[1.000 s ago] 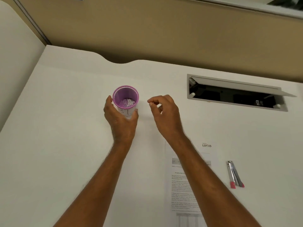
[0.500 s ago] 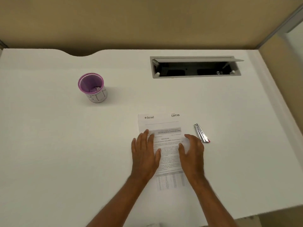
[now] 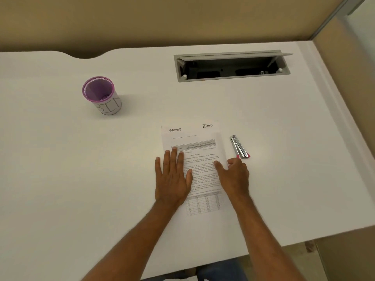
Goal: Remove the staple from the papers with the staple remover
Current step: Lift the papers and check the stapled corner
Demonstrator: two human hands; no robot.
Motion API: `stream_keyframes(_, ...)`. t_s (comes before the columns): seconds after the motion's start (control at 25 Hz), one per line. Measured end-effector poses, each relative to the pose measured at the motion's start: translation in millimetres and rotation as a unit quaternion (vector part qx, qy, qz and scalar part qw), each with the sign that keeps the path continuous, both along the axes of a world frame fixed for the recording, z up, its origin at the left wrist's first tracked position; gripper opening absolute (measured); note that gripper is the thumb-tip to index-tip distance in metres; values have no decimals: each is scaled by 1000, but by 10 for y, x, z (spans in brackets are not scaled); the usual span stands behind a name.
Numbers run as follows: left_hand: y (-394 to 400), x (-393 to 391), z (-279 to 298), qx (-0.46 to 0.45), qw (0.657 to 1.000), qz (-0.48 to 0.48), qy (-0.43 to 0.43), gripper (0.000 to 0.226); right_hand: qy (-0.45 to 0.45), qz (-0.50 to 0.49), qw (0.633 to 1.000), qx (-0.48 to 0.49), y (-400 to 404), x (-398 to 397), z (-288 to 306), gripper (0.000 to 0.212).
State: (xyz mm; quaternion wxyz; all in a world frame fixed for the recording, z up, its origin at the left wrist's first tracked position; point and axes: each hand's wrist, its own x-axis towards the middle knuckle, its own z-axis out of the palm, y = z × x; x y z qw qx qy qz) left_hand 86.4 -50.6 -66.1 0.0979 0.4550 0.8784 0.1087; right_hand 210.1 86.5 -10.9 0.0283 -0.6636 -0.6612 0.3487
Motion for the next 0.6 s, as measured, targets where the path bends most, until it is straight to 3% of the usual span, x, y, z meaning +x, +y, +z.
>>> stream_keyframes(0.2, 3, 17, 6, -7, 1000, 1, 6, 68, -20, -6, 1000, -20, 87, -15, 16, 65)
stream_keyframes(0.44, -5, 21, -22, 1, 1000, 2, 9, 69, 31, -11, 999, -34, 69, -41, 6, 74)
stream_keyframes(0.6, -8, 17, -48, 4, 1000, 1, 12, 69, -16, 13, 999, -34, 108, -59, 10, 80)
